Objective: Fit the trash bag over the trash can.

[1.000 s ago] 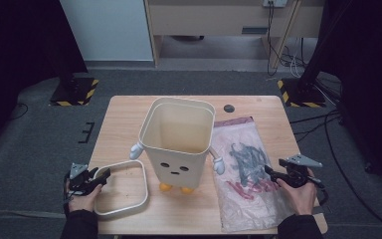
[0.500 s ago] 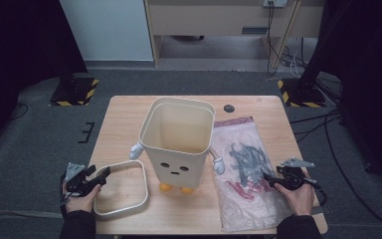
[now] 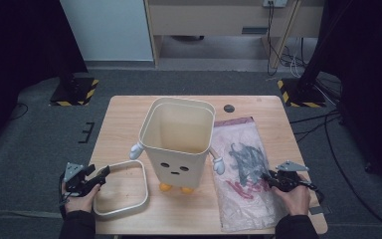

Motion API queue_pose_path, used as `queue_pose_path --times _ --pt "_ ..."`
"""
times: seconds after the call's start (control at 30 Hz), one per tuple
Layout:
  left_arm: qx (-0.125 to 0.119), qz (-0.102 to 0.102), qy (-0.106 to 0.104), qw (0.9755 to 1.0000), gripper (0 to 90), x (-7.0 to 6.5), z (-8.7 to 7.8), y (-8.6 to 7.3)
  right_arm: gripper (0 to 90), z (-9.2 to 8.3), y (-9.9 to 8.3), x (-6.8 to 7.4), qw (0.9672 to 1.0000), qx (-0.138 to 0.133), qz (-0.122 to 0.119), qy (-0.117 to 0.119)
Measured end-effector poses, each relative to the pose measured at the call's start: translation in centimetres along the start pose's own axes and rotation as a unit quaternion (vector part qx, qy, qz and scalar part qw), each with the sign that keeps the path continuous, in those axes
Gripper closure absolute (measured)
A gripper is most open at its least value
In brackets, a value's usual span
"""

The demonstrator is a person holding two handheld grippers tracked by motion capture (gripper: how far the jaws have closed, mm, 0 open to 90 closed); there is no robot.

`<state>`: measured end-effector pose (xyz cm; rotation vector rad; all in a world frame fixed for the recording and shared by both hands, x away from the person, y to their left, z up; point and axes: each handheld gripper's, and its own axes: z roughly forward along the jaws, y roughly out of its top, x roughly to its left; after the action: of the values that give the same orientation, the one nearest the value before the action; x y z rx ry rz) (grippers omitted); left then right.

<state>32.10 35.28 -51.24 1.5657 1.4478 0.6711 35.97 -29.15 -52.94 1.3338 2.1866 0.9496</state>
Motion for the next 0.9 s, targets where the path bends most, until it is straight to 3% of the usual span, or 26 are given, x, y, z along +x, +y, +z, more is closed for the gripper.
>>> queue_pose_path --times 0.1,0.17,0.23,0.3,0.47,0.63,0.77,0.9 --pt "-0.005 0.001 -0.001 1.0 34.4 -0.1 0.0 0.1 86.0 0.3 0.2 0.3 1.0 0.001 0.005 0.007" --pt "-0.008 0.0 -0.002 1.0 34.4 -0.2 -0.1 0.2 89.6 0.3 0.3 0.4 0.9994 -0.005 0.024 0.027" --pt "-0.013 -0.001 -0.006 0.9999 34.4 -0.2 -0.3 0.3 90.0 0.1 0.5 0.3 0.9968 -0.033 0.054 0.049" --pt "-0.018 -0.001 -0.005 0.9998 34.4 -0.2 -0.4 0.4 90.0 -0.6 0.9 0.2 0.9914 -0.076 0.08 0.069" --pt "-0.027 0.001 -0.007 0.9996 34.6 -0.5 -0.6 0.7 90.0 -2.6 1.5 -0.4 0.9685 -0.183 0.134 0.103" --pt "-0.031 0.0 -0.011 0.9995 34.6 -0.6 -0.6 0.8 90.0 -4.0 2.2 -0.9 0.9469 -0.251 0.162 0.119" --pt "-0.037 -0.001 -0.014 0.9992 34.6 -0.8 -0.8 0.9 90.0 -5.0 3.2 -0.7 0.9359 -0.287 0.166 0.119" --pt "-0.037 -0.002 -0.015 0.9992 34.6 -0.8 -0.7 0.9 90.0 -6.2 4.8 -0.6 0.9208 -0.333 0.165 0.117"
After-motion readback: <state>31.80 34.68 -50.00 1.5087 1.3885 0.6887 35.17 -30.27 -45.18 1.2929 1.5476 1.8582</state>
